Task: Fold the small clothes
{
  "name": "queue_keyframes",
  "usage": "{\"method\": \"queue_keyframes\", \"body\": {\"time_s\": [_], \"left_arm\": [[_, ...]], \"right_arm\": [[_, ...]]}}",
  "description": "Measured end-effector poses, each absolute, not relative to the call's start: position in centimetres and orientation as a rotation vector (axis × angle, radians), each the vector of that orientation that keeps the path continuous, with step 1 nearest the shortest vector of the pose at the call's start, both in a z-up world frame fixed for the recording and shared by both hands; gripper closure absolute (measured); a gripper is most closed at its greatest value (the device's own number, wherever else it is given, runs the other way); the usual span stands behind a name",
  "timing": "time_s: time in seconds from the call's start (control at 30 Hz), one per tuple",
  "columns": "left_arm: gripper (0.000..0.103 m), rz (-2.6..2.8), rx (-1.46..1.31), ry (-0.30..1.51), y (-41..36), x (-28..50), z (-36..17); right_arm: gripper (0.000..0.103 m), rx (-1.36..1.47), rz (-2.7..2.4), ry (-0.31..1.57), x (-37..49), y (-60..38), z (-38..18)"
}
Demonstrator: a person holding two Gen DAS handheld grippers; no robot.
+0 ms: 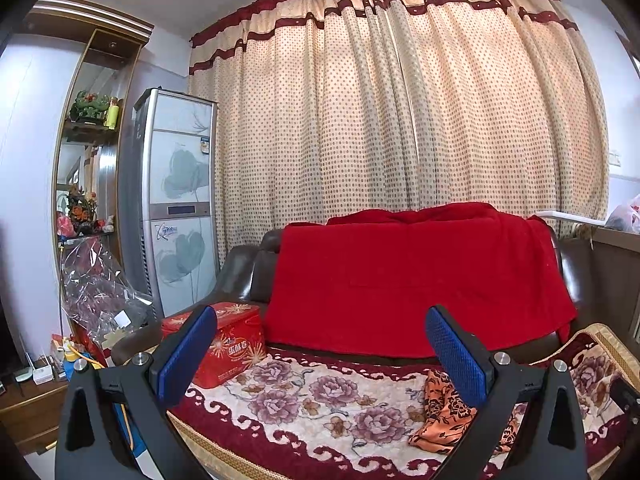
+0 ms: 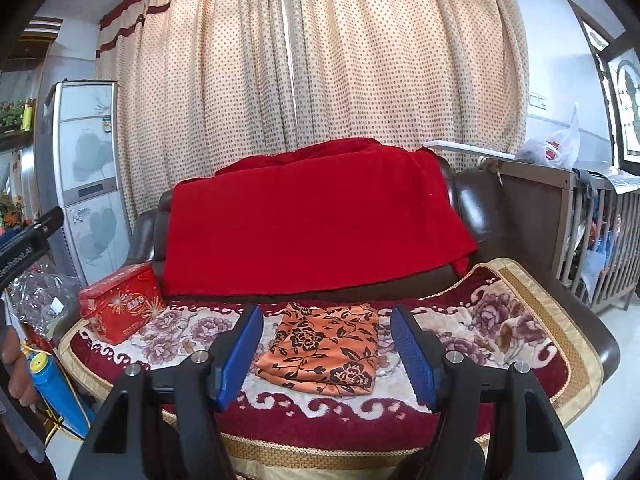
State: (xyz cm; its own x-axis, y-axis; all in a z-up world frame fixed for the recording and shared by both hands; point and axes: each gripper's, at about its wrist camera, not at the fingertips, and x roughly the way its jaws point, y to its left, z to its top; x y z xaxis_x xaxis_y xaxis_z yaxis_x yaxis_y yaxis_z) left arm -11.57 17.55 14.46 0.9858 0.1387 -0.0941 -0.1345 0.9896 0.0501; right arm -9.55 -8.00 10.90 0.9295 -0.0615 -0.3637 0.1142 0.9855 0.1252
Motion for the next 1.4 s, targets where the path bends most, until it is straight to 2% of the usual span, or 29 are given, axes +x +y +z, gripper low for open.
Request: {"method": "queue_keyframes", "body": {"time_s": [1.03,1.4], "left_arm": [[0.0,0.127,0.042,0.1,17.9,-12.0,13.8],[0.0,0.052,0.023,0.199,17.9,-7.4,12.3]], "right_arm": [[0.033,0.122,-0.1,0.374,-8.7,-6.6,10.9],[0.033,0.127,-0.091,0.424,-5.1,-7.4,9.7]]}}
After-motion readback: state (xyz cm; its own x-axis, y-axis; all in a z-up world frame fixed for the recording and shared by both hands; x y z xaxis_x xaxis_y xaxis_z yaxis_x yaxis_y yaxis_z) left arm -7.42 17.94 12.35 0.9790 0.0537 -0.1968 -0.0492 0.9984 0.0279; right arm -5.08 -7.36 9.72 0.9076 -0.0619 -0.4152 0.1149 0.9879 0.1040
